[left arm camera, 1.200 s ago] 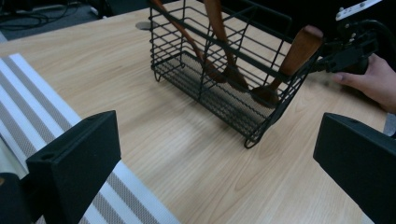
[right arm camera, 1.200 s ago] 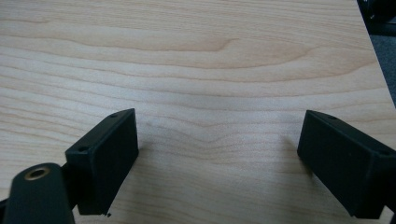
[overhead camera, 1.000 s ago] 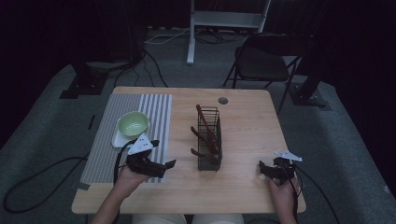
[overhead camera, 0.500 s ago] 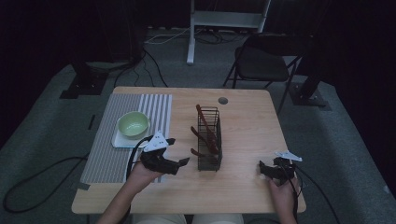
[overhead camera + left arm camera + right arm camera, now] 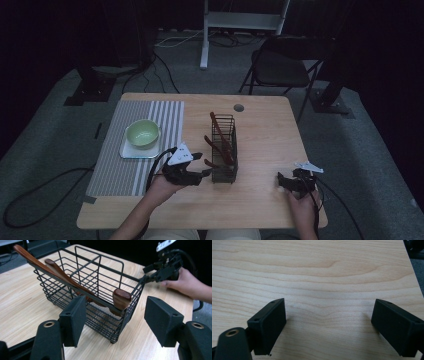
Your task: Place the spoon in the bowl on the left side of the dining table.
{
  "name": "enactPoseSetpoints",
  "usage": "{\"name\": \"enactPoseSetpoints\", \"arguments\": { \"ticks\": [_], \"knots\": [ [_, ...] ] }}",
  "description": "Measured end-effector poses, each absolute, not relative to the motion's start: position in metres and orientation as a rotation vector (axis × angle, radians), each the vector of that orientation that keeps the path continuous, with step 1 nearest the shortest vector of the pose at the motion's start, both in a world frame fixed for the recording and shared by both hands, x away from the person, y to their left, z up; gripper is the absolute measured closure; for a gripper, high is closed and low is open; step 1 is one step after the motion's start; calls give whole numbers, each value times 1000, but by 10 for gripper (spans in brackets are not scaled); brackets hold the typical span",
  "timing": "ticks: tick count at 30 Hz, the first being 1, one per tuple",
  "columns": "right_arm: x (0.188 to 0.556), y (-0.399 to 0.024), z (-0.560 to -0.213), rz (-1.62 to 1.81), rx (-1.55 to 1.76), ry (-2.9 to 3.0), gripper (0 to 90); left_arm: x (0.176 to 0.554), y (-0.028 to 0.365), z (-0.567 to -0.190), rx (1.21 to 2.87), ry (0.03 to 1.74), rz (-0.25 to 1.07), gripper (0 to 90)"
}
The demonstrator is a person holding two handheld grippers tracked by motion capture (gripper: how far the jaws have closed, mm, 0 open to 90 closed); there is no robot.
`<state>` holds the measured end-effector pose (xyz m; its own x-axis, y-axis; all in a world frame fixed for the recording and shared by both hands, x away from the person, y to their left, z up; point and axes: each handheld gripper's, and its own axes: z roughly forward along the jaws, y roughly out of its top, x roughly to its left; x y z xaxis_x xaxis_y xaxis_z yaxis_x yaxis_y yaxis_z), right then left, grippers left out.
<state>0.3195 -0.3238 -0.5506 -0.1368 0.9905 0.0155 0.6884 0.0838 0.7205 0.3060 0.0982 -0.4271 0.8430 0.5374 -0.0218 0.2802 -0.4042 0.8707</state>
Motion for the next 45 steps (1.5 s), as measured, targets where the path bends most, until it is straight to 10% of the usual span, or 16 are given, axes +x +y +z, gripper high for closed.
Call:
{"name": "enactPoseSetpoints", "arguments": {
  "ticks": [13, 45],
  "knots": [
    [320, -324, -551, 816, 1651, 1881, 118, 310, 99, -430, 1974, 588, 271, 750],
    [320, -324, -551, 816, 1650, 1882, 119, 307, 97, -402, 1919, 568, 313, 845]
  ]
}}
